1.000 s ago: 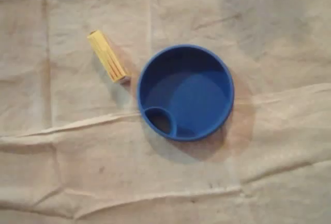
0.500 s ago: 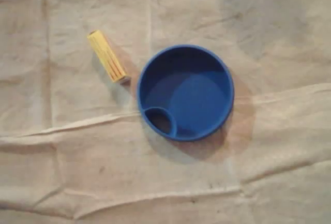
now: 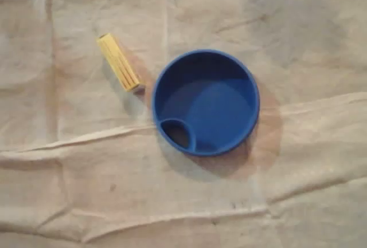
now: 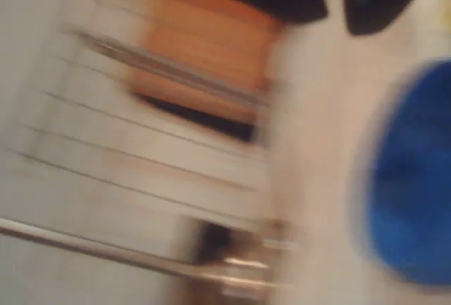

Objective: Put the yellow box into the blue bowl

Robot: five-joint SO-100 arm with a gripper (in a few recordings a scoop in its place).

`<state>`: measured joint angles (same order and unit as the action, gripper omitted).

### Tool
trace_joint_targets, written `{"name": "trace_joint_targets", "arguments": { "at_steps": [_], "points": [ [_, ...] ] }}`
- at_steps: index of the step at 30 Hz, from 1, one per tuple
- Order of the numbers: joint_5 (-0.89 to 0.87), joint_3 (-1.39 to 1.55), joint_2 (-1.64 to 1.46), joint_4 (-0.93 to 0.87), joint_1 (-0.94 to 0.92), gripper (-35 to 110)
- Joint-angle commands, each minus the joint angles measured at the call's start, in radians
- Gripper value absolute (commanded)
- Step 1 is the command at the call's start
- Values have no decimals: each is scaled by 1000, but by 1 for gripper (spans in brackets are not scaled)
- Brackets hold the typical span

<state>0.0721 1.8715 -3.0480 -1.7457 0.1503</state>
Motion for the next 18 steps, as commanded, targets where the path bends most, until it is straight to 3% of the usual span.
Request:
{"name": "trace_joint_targets", "arguments": {
  "at_steps": [1, 5, 10, 18],
  "points": [
    [0, -87, 130, 58, -9, 0],
    [77, -121, 227, 89, -9, 0],
    [293, -124, 319, 121, -15, 0],
    [673, -103, 353, 236, -199, 0]
  ]
}}
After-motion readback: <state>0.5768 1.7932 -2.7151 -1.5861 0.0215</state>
